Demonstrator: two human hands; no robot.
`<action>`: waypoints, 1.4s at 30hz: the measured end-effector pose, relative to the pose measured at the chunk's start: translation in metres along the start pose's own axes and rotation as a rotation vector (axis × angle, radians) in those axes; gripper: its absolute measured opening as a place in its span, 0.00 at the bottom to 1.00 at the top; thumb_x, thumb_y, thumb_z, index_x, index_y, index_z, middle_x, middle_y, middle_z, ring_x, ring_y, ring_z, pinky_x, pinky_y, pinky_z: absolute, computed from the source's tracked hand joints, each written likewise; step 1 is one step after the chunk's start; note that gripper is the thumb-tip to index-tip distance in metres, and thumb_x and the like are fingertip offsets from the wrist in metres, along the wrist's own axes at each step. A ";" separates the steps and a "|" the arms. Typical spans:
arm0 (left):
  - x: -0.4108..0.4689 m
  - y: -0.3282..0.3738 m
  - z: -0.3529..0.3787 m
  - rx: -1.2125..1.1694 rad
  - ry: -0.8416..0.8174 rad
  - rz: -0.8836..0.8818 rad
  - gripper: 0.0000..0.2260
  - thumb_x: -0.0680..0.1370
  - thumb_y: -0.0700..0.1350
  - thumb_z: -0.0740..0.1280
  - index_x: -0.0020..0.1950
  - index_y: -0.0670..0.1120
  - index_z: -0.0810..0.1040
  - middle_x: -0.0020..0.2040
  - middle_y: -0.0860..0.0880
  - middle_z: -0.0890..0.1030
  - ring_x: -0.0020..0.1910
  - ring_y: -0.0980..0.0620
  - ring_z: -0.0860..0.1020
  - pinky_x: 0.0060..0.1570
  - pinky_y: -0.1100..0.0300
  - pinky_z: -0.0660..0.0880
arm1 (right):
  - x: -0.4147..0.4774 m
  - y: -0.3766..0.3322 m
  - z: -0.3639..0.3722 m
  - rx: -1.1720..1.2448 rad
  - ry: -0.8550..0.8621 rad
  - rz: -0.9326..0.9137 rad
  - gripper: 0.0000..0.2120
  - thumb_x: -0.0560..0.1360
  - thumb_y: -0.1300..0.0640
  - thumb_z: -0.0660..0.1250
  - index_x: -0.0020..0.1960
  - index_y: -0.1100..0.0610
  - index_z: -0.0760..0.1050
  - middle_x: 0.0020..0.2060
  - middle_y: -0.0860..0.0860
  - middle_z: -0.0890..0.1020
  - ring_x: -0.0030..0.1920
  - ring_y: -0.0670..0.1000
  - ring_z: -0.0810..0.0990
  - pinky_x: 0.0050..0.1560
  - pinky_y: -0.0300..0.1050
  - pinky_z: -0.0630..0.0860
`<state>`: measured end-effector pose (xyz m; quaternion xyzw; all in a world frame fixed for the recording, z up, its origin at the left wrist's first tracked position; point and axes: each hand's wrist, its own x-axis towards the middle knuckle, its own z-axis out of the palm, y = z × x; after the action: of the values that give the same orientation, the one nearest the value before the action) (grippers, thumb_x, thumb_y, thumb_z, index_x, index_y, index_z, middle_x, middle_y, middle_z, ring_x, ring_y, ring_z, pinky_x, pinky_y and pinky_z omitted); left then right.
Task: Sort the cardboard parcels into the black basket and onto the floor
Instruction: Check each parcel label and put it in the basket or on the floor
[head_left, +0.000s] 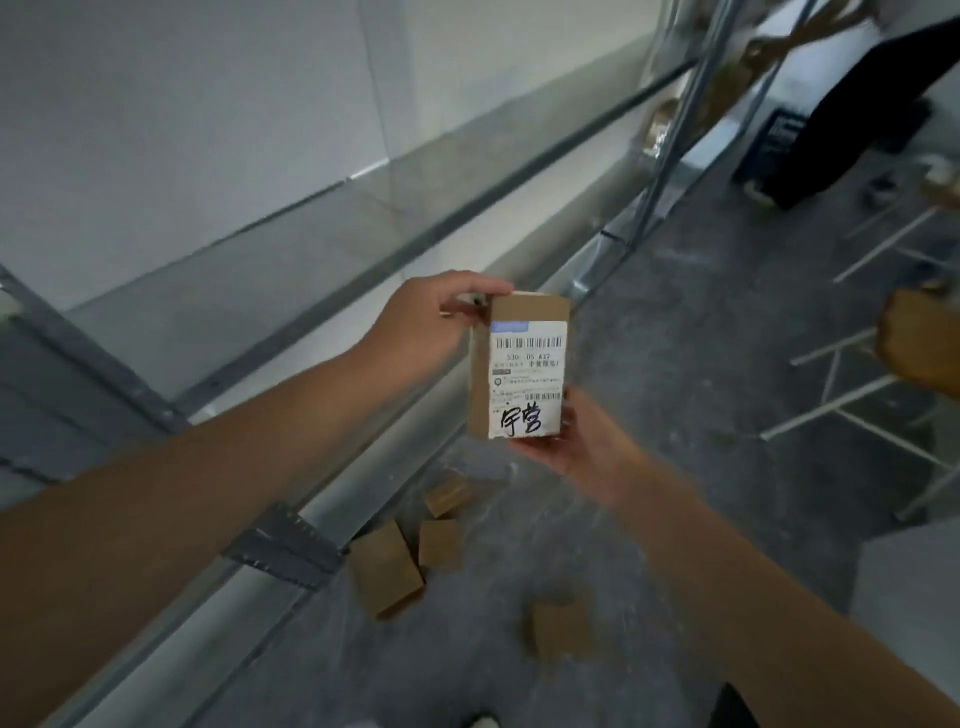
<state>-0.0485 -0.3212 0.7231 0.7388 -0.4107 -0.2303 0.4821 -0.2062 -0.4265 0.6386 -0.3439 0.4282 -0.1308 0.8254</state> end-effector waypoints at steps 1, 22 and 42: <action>-0.018 0.014 -0.015 0.009 0.022 0.000 0.21 0.75 0.28 0.62 0.57 0.52 0.82 0.51 0.56 0.84 0.50 0.59 0.82 0.46 0.75 0.71 | -0.019 0.003 0.015 0.033 -0.031 0.019 0.13 0.83 0.53 0.59 0.58 0.61 0.76 0.53 0.62 0.82 0.49 0.59 0.84 0.47 0.57 0.83; -0.661 0.022 -0.253 0.218 1.019 -0.507 0.21 0.76 0.32 0.65 0.63 0.52 0.80 0.53 0.54 0.83 0.49 0.62 0.81 0.52 0.72 0.75 | -0.375 0.351 0.309 -0.712 -0.787 0.453 0.24 0.85 0.46 0.49 0.52 0.66 0.71 0.46 0.64 0.80 0.46 0.61 0.80 0.40 0.59 0.83; -1.067 0.038 -0.243 0.165 1.968 -0.946 0.16 0.77 0.39 0.70 0.64 0.52 0.79 0.53 0.52 0.84 0.51 0.54 0.84 0.48 0.55 0.82 | -0.653 0.677 0.425 -1.366 -1.503 0.351 0.25 0.84 0.44 0.49 0.53 0.59 0.78 0.45 0.59 0.85 0.42 0.54 0.84 0.42 0.48 0.83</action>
<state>-0.4784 0.6829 0.8021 0.7124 0.4653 0.3271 0.4111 -0.3117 0.5946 0.7496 -0.6652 -0.1714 0.5116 0.5160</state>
